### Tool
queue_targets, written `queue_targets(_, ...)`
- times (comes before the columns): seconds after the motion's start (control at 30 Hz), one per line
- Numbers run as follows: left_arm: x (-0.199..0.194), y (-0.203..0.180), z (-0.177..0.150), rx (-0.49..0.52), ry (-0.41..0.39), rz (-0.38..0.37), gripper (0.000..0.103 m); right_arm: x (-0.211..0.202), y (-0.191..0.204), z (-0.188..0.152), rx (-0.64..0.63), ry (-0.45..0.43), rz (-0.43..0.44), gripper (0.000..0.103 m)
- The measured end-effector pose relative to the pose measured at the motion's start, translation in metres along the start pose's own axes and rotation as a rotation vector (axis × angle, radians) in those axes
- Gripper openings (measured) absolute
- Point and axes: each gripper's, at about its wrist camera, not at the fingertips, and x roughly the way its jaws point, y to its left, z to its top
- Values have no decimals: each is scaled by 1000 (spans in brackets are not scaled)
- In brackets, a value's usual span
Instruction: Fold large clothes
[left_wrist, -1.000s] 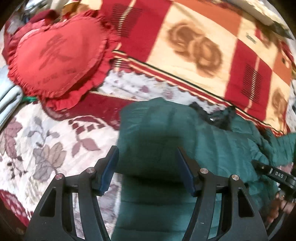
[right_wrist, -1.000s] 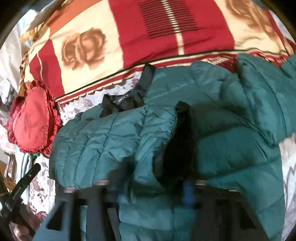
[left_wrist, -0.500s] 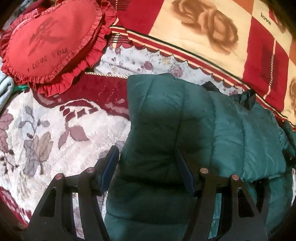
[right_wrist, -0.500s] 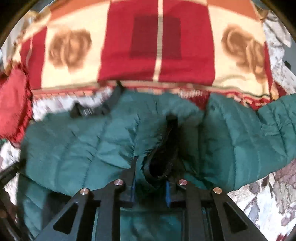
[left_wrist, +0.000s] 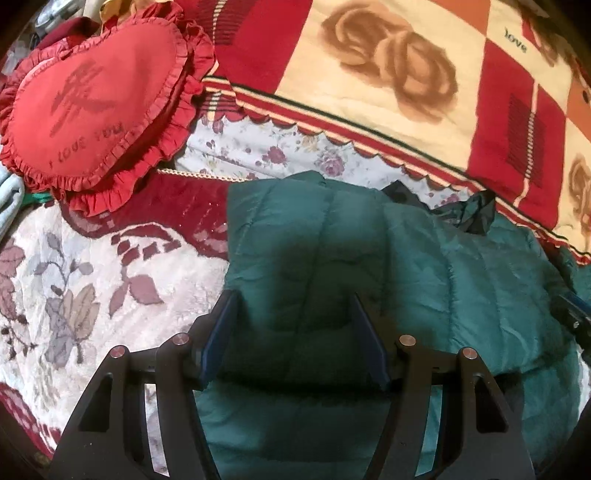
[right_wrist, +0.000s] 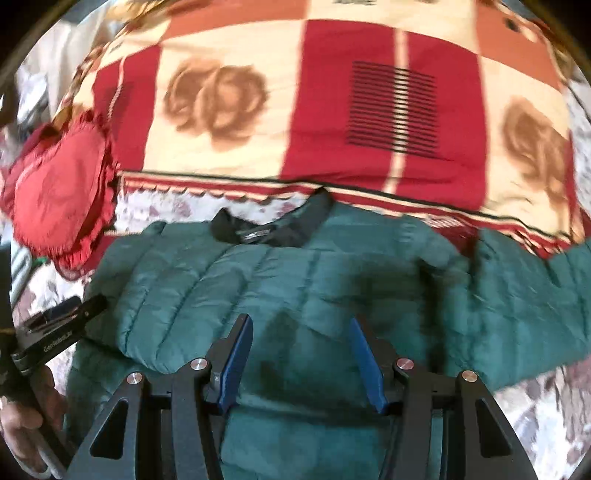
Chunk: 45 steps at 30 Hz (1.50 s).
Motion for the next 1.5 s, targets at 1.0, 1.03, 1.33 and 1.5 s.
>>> queue_targets(1.0,-9,-6,-14,30,-24,35,65,1,-38,-27,29,97,-106,58)
queue_targets(1.03,-13,-6,-15,29,-29,30,65,-4,-38,-28,30,88,-103,58)
queue_targets(1.33,-29,-24,-20,45,-44,-12,65,-25,-47,-34,68,35,-101,68)
queue_targets(1.5,-23,-32,-23,61,-34,1,65,-21,-46,-27,61,20,-124,66)
